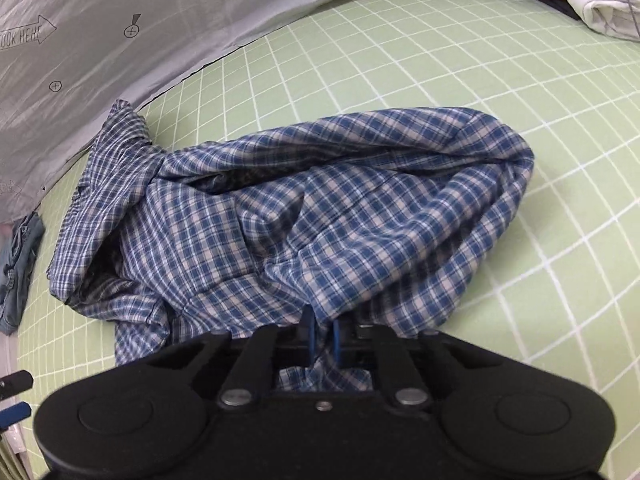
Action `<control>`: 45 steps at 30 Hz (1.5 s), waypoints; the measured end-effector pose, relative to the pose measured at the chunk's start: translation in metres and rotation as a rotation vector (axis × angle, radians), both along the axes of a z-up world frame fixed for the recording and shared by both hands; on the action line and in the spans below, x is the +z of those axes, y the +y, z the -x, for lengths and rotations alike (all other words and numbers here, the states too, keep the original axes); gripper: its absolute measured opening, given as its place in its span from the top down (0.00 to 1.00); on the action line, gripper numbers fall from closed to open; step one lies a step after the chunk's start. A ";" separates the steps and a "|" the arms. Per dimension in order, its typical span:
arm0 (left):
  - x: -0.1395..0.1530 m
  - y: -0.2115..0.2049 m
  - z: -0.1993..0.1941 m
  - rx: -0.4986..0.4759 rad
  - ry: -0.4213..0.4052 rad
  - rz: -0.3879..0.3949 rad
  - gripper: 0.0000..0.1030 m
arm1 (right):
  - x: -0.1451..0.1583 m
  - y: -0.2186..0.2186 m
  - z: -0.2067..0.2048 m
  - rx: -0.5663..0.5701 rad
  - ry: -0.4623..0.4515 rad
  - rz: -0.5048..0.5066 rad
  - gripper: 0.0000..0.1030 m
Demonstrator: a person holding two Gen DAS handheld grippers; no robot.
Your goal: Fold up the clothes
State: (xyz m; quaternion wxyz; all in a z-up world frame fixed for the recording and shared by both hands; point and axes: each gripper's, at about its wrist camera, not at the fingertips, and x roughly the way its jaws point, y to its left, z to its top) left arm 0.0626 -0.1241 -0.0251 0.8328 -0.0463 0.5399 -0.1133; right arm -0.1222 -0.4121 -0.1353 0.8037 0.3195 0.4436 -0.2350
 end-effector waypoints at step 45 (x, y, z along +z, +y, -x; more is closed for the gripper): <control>0.007 -0.023 -0.028 0.116 -0.054 -0.005 0.21 | 0.044 -0.084 -0.100 0.070 -0.131 0.284 0.96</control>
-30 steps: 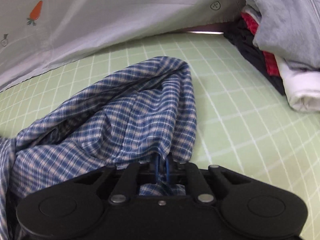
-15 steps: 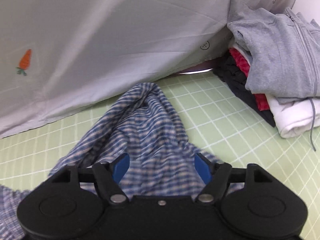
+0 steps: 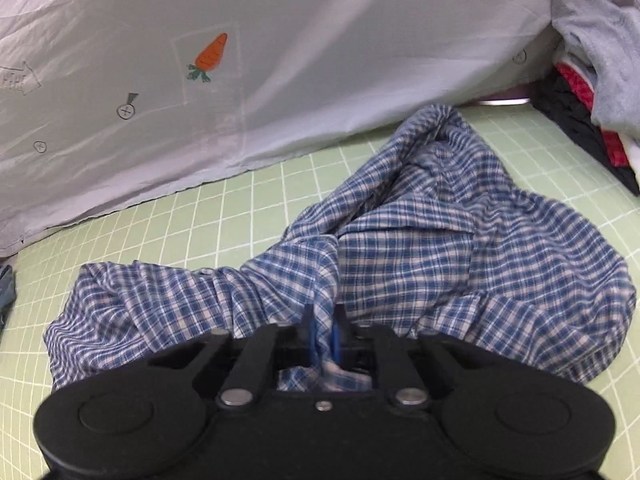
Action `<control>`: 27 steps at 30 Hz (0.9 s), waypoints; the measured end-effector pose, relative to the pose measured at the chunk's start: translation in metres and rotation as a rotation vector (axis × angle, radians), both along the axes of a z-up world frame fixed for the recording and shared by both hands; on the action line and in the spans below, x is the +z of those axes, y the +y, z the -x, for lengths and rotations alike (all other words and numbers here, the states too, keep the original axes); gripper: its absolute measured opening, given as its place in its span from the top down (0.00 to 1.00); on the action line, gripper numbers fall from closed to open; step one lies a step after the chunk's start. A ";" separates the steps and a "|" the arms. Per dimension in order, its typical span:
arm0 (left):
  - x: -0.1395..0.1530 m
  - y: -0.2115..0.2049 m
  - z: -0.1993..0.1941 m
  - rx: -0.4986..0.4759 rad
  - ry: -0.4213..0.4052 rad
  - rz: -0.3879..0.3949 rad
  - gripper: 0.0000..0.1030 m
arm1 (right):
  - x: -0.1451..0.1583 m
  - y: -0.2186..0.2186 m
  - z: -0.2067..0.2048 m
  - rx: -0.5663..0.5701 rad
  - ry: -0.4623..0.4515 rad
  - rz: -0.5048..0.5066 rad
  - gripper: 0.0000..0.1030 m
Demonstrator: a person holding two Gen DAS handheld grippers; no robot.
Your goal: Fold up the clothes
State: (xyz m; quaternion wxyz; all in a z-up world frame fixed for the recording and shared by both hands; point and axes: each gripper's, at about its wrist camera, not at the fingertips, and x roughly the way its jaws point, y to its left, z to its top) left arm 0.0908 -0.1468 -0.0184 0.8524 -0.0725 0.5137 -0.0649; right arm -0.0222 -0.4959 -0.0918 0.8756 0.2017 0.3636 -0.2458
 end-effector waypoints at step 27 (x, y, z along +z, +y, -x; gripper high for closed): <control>-0.010 -0.004 0.007 -0.016 0.044 -0.042 0.21 | 0.022 0.005 0.100 -0.248 0.023 0.103 0.16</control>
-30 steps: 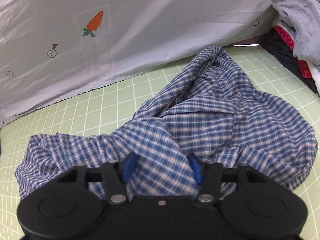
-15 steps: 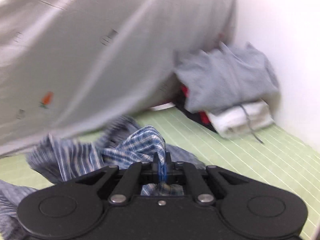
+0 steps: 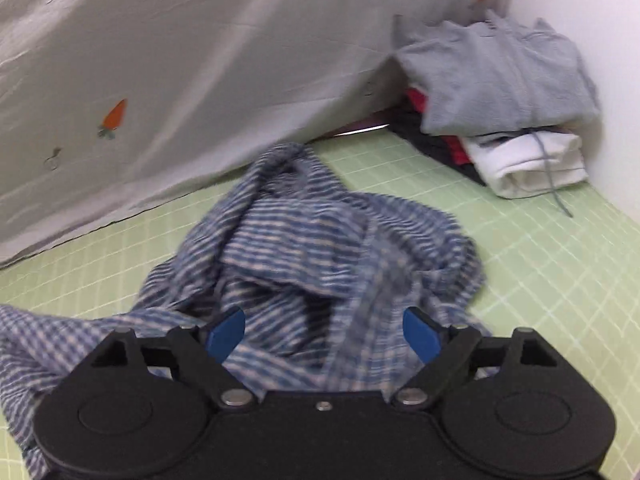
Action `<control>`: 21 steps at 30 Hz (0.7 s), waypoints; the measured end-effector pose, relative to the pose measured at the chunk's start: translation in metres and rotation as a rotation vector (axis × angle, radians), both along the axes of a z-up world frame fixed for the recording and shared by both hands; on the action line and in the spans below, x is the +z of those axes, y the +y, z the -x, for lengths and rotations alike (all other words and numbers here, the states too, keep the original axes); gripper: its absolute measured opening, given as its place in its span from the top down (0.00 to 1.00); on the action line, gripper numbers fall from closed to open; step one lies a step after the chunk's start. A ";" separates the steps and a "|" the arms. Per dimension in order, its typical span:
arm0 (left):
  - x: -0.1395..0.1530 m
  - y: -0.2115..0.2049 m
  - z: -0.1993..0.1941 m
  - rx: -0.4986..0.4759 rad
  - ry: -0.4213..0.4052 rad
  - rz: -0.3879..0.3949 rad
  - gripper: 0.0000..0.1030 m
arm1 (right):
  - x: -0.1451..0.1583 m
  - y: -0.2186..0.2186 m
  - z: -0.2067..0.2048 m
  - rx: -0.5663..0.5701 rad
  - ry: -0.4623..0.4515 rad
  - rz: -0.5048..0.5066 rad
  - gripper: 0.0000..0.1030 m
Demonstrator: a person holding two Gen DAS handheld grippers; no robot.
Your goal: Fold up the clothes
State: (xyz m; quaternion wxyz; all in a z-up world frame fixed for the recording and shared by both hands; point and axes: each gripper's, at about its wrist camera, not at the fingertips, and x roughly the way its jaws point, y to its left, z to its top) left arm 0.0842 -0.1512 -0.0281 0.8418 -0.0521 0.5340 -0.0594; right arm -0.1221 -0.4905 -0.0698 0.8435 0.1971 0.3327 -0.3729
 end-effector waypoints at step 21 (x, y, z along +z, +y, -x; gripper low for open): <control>0.001 0.030 0.014 0.000 0.019 -0.014 0.20 | -0.028 0.055 -0.043 0.229 0.045 0.023 0.47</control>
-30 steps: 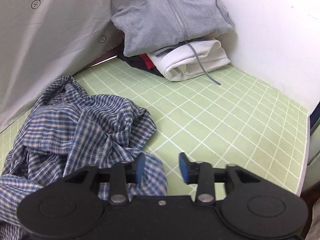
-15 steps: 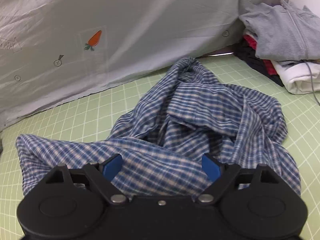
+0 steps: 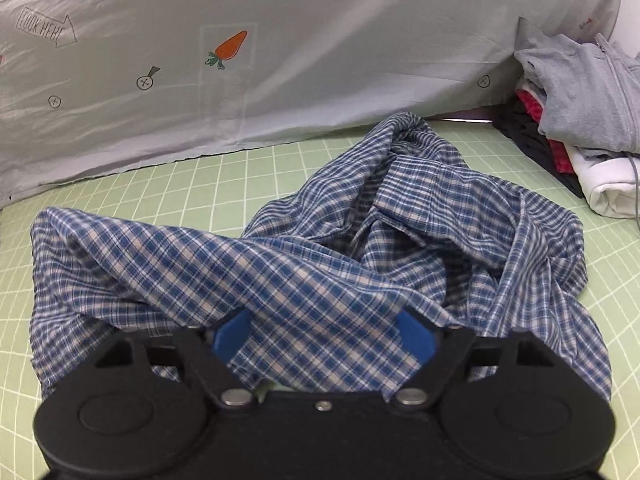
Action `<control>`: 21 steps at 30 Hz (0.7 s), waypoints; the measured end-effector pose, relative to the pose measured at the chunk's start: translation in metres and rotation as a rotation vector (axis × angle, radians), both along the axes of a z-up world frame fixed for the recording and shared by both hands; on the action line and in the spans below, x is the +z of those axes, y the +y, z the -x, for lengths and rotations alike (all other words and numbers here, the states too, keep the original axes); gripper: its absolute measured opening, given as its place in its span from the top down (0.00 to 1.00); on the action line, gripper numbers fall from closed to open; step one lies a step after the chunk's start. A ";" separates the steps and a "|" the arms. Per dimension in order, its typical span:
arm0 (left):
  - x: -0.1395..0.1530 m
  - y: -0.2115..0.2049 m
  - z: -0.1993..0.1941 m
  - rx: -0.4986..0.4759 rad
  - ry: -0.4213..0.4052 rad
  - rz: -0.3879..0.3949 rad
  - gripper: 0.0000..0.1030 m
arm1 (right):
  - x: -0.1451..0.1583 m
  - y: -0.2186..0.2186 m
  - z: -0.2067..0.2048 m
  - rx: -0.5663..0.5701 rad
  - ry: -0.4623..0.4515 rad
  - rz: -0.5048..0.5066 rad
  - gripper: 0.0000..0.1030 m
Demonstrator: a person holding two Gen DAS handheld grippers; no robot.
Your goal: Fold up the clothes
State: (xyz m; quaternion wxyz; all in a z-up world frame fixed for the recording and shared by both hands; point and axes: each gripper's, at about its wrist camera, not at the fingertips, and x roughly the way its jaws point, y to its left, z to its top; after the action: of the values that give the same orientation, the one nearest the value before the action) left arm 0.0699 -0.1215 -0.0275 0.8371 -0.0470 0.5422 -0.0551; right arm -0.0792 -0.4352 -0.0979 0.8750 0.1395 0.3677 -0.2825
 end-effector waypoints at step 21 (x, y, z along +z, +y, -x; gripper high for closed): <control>-0.005 -0.042 0.021 -0.100 0.000 -0.021 0.11 | 0.017 -0.039 0.094 -0.106 0.008 0.065 0.12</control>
State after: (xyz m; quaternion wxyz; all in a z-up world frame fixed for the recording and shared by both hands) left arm 0.0485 -0.1639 -0.0325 0.8337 -0.0110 0.5445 -0.0912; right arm -0.1730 -0.4747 -0.0807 0.8613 0.1294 0.3540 -0.3408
